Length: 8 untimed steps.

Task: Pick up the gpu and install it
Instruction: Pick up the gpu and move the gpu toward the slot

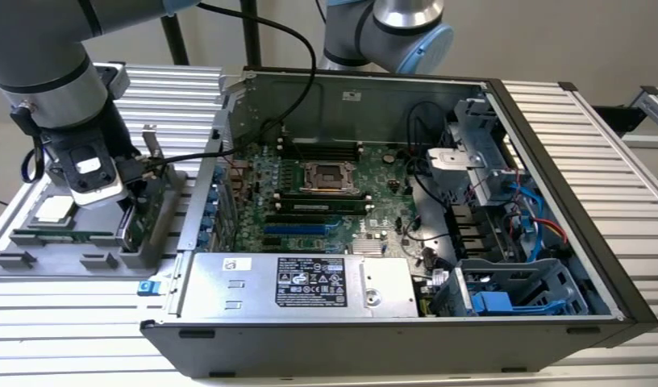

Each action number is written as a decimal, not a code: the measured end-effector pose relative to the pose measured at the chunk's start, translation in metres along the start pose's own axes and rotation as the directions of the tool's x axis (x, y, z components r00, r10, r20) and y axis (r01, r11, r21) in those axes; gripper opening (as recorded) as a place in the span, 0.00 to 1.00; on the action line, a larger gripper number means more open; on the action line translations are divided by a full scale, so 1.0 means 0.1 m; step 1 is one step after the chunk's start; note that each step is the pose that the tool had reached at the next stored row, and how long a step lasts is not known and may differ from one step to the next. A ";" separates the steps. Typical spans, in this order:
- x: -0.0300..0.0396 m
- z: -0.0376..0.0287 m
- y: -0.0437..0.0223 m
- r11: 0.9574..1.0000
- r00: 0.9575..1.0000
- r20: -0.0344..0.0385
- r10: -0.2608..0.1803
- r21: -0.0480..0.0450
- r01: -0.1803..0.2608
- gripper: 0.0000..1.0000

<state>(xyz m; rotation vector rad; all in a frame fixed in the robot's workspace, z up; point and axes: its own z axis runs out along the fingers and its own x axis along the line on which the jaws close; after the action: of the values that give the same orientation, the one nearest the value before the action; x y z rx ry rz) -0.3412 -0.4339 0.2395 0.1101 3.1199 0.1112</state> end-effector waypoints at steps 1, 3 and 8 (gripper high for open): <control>0.000 0.000 0.000 1.000 1.000 0.000 0.000 0.000 0.000 0.00; 0.000 0.001 0.000 1.000 1.000 0.000 0.000 0.000 0.000 0.00; 0.000 0.003 0.000 1.000 1.000 0.000 0.000 0.000 0.000 0.00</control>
<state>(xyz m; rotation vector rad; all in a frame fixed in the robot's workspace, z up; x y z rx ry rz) -0.3412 -0.4340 0.2392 0.1101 3.1197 0.1112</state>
